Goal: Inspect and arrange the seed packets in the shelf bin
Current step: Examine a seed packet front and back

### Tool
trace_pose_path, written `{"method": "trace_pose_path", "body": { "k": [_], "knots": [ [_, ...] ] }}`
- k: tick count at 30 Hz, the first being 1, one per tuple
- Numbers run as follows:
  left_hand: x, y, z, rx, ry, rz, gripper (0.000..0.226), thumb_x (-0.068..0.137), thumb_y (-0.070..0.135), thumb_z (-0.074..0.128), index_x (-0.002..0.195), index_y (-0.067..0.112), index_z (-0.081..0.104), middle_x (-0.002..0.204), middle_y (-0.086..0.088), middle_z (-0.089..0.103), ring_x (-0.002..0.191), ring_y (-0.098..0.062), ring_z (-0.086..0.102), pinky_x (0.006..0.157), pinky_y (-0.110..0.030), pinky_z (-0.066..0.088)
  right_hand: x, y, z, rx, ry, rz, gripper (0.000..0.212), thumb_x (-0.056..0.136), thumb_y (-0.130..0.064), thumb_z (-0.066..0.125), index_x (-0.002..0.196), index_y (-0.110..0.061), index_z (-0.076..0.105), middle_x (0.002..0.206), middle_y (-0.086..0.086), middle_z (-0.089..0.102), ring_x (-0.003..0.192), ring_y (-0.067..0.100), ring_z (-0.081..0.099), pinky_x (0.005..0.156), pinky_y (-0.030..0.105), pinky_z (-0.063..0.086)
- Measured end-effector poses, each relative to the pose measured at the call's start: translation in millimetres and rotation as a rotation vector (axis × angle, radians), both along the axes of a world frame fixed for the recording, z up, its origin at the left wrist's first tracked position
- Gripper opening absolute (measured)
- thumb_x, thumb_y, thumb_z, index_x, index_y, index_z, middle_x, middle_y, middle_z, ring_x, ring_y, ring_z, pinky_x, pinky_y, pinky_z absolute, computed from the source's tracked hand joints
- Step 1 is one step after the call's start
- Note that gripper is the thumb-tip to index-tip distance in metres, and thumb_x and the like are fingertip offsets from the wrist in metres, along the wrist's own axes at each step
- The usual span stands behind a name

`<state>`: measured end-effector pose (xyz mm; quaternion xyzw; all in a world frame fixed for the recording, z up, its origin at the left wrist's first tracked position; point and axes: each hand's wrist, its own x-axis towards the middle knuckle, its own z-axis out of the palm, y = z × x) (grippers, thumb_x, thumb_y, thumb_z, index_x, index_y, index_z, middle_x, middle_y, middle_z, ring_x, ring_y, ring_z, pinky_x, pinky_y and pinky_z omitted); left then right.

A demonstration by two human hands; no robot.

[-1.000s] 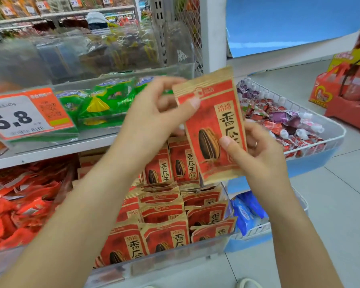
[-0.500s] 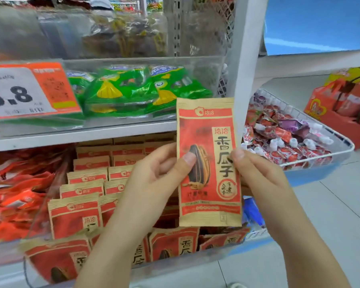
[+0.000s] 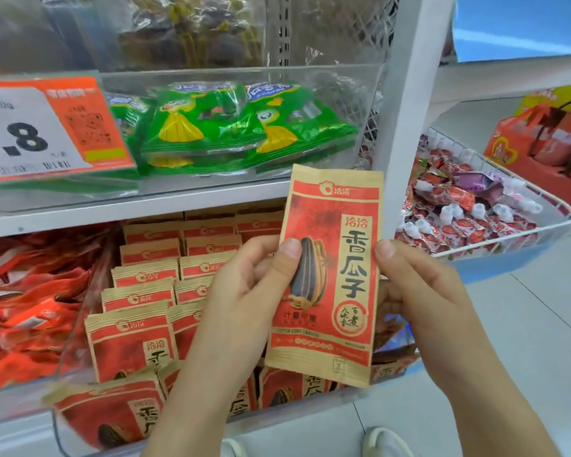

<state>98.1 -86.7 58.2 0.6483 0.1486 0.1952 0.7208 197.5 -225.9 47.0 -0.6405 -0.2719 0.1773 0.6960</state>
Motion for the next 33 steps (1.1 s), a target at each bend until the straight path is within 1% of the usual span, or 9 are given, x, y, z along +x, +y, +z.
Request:
{"method": "trace_pose_path", "body": {
  "k": [8, 12, 14, 17, 20, 23, 27, 31, 33],
  "knots": [
    [2.4, 6.3, -6.0, 0.138, 0.063, -0.018, 0.031, 0.085, 0.043, 0.054, 0.107, 0.025, 0.067, 0.090, 0.006, 0.077, 0.078, -0.011, 0.074, 0.062, -0.019, 0.055, -1.6, 4.3, -7.1, -0.022, 0.026, -0.064, 0.029, 0.085, -0.041, 0.052, 0.086, -0.024, 0.075, 0.069, 0.015, 0.069, 0.053, 0.028, 0.060, 0.049, 0.029, 0.051],
    [1.0, 12.0, -9.9, 0.181, 0.095, -0.165, 0.050, 0.076, 0.040, 0.078, 0.123, 0.031, 0.062, 0.112, 0.011, 0.072, 0.099, -0.013, 0.071, 0.079, -0.029, 0.059, 0.3, -0.5, -4.5, 0.017, -0.021, -0.101, 0.050, 0.073, -0.068, 0.066, 0.095, -0.024, 0.074, 0.079, 0.020, 0.071, 0.064, 0.049, 0.062, 0.058, 0.050, 0.055],
    [0.5, 11.6, -9.7, 0.172, 0.074, -0.181, 0.059, 0.070, 0.032, 0.082, 0.125, 0.032, 0.060, 0.114, 0.009, 0.072, 0.098, -0.016, 0.072, 0.078, -0.032, 0.060, 0.2, -4.0, -1.4, 0.029, -0.027, -0.123, 0.059, 0.067, -0.074, 0.066, 0.097, -0.024, 0.074, 0.080, 0.021, 0.071, 0.069, 0.051, 0.062, 0.061, 0.057, 0.054],
    [2.6, 8.0, -7.8, 0.130, 0.017, -0.147, 0.056, 0.070, 0.021, 0.078, 0.123, 0.027, 0.061, 0.107, 0.005, 0.075, 0.093, -0.017, 0.073, 0.075, -0.030, 0.060, -0.7, -7.0, 1.4, 0.039, -0.008, -0.068, 0.033, 0.076, -0.045, 0.072, 0.101, -0.022, 0.072, 0.085, 0.011, 0.075, 0.070, 0.031, 0.072, 0.055, 0.039, 0.059],
    [3.7, 6.9, -7.9, 0.143, -0.005, -0.121, 0.055, 0.070, 0.019, 0.077, 0.123, 0.024, 0.061, 0.105, 0.003, 0.075, 0.092, -0.018, 0.074, 0.075, -0.028, 0.059, -3.6, -6.9, 3.9, -0.009, 0.040, 0.051, 0.052, 0.063, -0.018, 0.074, 0.114, -0.021, 0.062, 0.092, 0.000, 0.076, 0.082, 0.018, 0.074, 0.066, 0.027, 0.059],
    [3.4, 6.5, -7.2, 0.175, 0.005, -0.144, 0.055, 0.071, 0.020, 0.076, 0.123, 0.030, 0.061, 0.107, 0.005, 0.075, 0.093, -0.019, 0.073, 0.079, -0.032, 0.060, -4.2, -7.5, 4.5, -0.016, 0.053, 0.036, 0.053, 0.061, -0.017, 0.076, 0.112, -0.020, 0.063, 0.093, 0.001, 0.076, 0.084, 0.019, 0.073, 0.074, 0.032, 0.061],
    [3.2, 4.2, -8.8, 0.175, 0.063, -0.285, 0.047, 0.072, 0.022, 0.074, 0.116, 0.037, 0.067, 0.107, 0.006, 0.074, 0.095, -0.019, 0.073, 0.080, -0.033, 0.060, 1.9, -15.4, 7.0, 0.097, 0.100, -0.037, 0.028, 0.069, -0.014, 0.076, 0.096, -0.019, 0.072, 0.088, 0.005, 0.076, 0.075, 0.018, 0.073, 0.062, 0.024, 0.057],
    [5.7, -2.6, -10.8, 0.253, 0.079, -0.356, 0.048, 0.072, 0.031, 0.076, 0.114, 0.051, 0.064, 0.109, 0.009, 0.073, 0.100, -0.020, 0.071, 0.086, -0.040, 0.059, 11.9, -23.8, 9.1, 0.204, 0.119, -0.156, 0.036, 0.072, -0.009, 0.076, 0.106, -0.019, 0.068, 0.082, 0.002, 0.074, 0.066, 0.014, 0.069, 0.056, 0.021, 0.053],
    [5.8, -2.2, -12.1, 0.261, 0.090, -0.398, 0.048, 0.076, 0.025, 0.072, 0.114, 0.053, 0.063, 0.109, 0.009, 0.073, 0.101, -0.017, 0.070, 0.088, -0.038, 0.058, 15.6, -26.5, 9.2, 0.227, 0.155, -0.145, 0.033, 0.070, -0.012, 0.068, 0.099, -0.025, 0.073, 0.082, -0.001, 0.072, 0.063, 0.012, 0.065, 0.054, 0.021, 0.054]
  ]
}}
